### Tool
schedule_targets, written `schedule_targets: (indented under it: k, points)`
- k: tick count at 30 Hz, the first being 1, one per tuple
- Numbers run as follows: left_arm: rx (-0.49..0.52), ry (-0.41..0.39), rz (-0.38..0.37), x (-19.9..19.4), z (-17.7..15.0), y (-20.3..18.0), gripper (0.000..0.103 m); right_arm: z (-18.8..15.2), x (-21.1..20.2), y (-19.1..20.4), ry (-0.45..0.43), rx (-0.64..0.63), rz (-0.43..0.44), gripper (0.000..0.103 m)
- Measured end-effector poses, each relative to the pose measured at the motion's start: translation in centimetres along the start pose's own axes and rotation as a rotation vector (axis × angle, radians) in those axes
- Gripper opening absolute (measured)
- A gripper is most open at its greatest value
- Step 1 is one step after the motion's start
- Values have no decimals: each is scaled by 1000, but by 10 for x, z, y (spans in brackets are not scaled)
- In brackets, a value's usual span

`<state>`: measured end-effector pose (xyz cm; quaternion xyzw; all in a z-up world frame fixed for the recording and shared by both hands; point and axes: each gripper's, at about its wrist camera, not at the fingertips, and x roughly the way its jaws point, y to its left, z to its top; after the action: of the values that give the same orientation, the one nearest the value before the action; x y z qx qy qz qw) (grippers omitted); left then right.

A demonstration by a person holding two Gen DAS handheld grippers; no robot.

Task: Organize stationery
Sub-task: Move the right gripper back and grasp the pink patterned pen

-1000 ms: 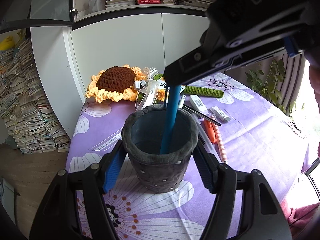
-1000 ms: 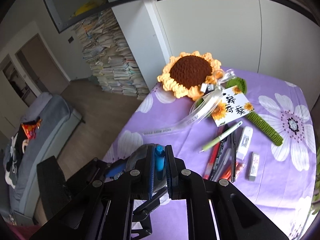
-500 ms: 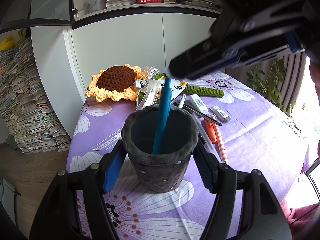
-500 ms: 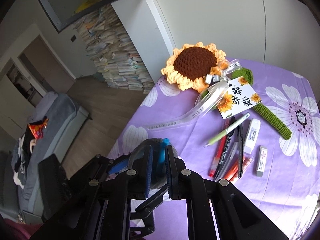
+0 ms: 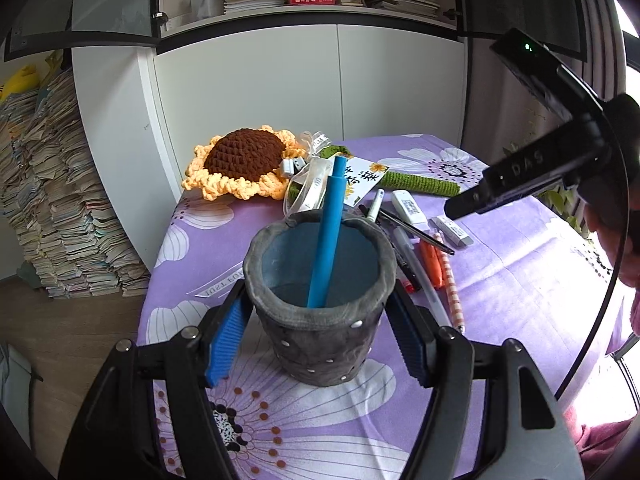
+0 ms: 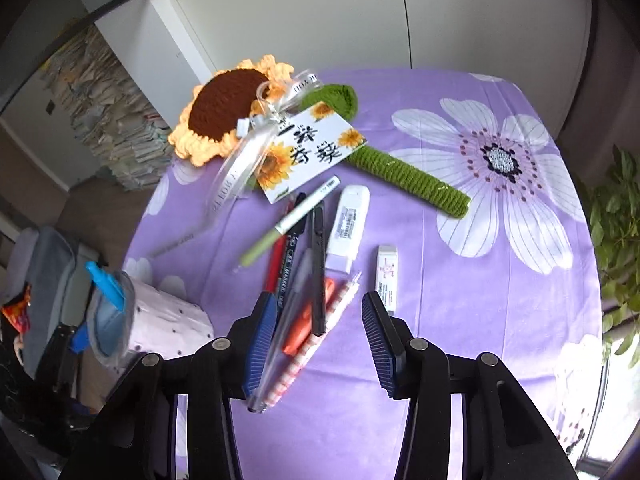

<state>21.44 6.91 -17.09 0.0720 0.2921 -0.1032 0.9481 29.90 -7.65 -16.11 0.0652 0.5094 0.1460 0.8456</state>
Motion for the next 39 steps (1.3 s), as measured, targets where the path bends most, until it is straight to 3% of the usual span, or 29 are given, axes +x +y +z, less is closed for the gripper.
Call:
schedule_targets:
  k: [12, 29, 35, 37, 38, 39]
  points:
    - [-17, 5, 21, 1, -1, 8, 67, 6, 15, 12, 23, -17, 48, 47]
    - [-12, 0, 19, 3, -1, 8, 67, -25, 37, -1, 139, 18, -13, 47]
    - [-19, 3, 15, 3, -1, 10, 68, -34, 49, 12, 185, -45, -44, 47]
    - [-20, 4, 15, 3, -1, 10, 68, -37, 47, 14, 155, -84, -77, 32]
    - [-21, 4, 14, 3, -1, 10, 68, -38, 47, 14, 152, -95, -80, 18]
    - [-22, 5, 14, 3, -1, 10, 68, -39, 47, 12, 154, -98, -81, 17]
